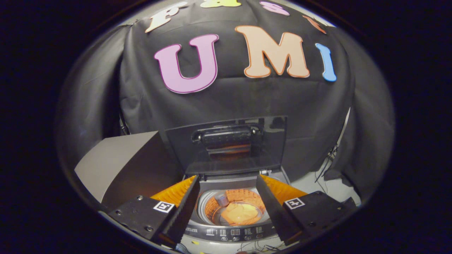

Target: Put the clothes into the washing machine and then close the washing machine lid.

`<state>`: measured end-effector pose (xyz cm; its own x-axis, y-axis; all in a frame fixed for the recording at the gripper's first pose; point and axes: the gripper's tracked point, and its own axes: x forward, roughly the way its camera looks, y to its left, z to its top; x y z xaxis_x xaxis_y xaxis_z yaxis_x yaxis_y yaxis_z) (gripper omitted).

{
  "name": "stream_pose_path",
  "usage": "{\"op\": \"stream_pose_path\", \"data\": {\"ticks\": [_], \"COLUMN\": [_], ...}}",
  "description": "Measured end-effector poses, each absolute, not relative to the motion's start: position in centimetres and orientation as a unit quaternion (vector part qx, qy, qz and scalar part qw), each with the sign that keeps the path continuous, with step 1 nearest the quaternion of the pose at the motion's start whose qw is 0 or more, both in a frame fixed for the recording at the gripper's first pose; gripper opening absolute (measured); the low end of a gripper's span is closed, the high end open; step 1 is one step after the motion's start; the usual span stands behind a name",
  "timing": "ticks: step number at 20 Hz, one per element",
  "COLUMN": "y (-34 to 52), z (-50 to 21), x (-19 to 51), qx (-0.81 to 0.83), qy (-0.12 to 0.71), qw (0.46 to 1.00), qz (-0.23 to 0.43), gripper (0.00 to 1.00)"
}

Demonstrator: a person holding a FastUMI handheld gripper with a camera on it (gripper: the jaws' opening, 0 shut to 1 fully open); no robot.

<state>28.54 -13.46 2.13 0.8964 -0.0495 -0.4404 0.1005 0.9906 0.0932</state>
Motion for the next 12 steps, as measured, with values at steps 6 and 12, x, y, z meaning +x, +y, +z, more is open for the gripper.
{"op": "stream_pose_path", "data": {"ticks": [6, 12], "y": [-14.2, -15.6], "z": [4.3, 7.0], "x": [35.8, 42.7], "qx": [0.045, 0.048], "qy": [0.137, 0.06], "qw": [0.988, 0.993], "qz": [-0.057, -0.084], "gripper": [0.97, 0.97]}}
